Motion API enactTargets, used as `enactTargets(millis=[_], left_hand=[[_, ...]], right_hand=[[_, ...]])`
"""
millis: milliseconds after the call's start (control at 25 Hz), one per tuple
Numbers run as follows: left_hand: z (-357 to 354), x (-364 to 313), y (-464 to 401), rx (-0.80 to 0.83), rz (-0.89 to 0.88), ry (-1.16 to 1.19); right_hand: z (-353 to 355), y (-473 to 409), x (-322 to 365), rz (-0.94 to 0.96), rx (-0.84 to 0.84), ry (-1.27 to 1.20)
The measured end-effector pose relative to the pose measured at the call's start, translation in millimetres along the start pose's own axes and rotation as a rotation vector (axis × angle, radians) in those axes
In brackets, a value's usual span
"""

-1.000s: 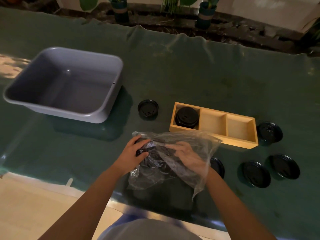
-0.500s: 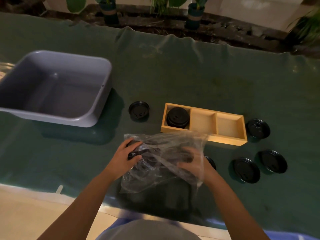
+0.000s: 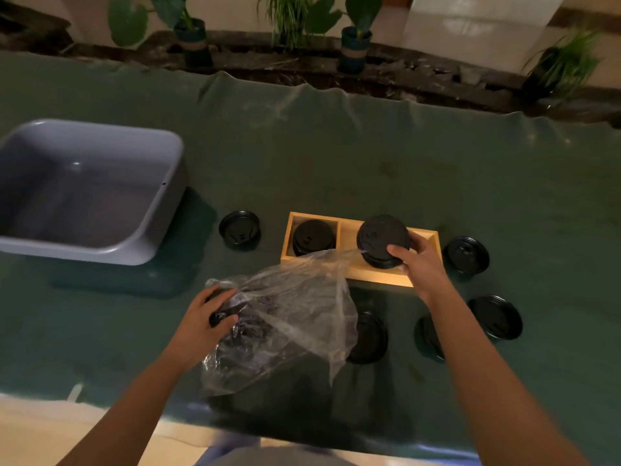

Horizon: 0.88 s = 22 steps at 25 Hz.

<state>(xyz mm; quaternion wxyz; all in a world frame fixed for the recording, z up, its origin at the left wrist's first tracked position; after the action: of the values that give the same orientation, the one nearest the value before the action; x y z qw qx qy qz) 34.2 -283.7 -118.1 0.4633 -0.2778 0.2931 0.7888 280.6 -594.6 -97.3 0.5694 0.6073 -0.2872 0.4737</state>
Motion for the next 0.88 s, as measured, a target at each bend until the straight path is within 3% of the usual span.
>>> enactTargets(millis=[160, 360, 520, 600, 680, 760, 880], left_hand=[[2.2, 0.6, 0.3, -0.012, 0.008, -0.007], [1.9, -0.2, 1.6, -0.010, 0.007, -0.011], [3.5, 0.1, 1.4, -0.018, 0.009, -0.023], [3.0, 0.5, 0.8, -0.010, 0.010, -0.035], [2.4, 0.6, 0.6, -0.004, 0.011, -0.039], [2.1, 0.6, 0.4, -0.001, 0.014, -0.042], [2.1, 0.1, 0.3, -0.001, 0.020, -0.035]], right_hand=[[-15.2, -24.1, -4.8, 0.020, -0.029, 0.252], [-26.1, -37.7, -13.6, 0.051, 0.004, 0.310], [-26.7, -43.2, -7.4, 0.122, -0.064, 0.709], [-23.5, -39.8, 1.1, 0.208, -0.148, 0.842], [-29.9, -30.8, 10.6, 0.425, -0.204, 1.052], [-51.1, -19.0, 9.7, 0.641, -0.121, 1.260], [-64.3, -17.5, -5.4, 0.614, 0.015, 1.285]])
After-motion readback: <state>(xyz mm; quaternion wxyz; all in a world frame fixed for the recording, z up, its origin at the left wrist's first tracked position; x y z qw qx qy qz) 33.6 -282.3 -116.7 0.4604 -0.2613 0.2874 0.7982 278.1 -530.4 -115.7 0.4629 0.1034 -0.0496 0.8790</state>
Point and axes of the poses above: each hand's wrist, its own y-axis away from the middle knuckle, its own z-axis out of the back of the hand, x = y × z, the point moved 8 cm from there along -y, towards the middle knuckle, and after that the axes turned 1 degree about -z, right-handed, at the moved point
